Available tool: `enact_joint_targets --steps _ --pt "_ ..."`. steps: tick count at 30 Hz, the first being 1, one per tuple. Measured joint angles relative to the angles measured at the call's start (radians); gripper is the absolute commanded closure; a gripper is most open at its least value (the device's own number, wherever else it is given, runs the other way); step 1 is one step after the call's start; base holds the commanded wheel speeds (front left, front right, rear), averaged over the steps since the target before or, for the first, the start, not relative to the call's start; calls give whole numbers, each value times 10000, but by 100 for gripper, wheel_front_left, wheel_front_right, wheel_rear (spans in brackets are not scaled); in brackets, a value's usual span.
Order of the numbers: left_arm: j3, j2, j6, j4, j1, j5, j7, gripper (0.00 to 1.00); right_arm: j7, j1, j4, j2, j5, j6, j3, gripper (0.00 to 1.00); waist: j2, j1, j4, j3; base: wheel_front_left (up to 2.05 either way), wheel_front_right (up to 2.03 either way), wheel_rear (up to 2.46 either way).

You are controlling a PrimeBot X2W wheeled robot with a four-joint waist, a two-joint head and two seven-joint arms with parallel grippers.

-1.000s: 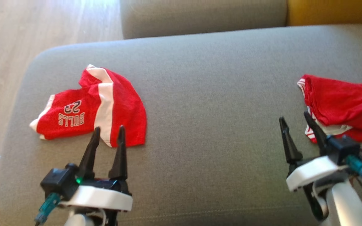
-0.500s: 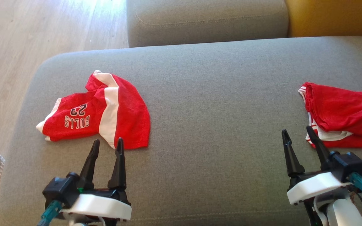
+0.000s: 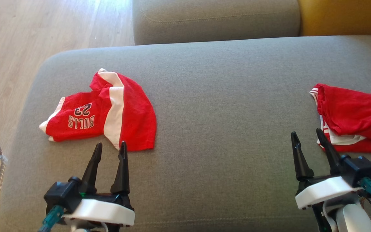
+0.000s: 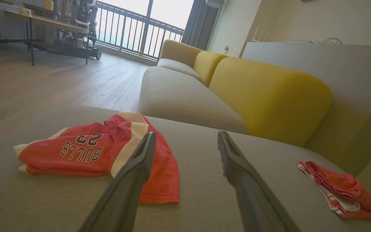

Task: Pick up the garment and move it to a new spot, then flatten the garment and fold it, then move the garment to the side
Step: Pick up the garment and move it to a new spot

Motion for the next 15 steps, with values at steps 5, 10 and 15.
enact_joint_targets --steps 5,10,15 --pt "0 0 -4 -10 -18 88 2 0 -61 7 -2 -2 199 0 153 0 0 0 292 -8 0 0 0" --pt "-21 2 -4 -38 -27 102 2 0 -63 100 -6 8 328 -2 405 0 0 0 906 -71 0 0 0" --pt "4 2 8 -249 -15 176 2 0 -71 250 36 13 424 -2 807 0 0 0 1707 -179 0 0 0"
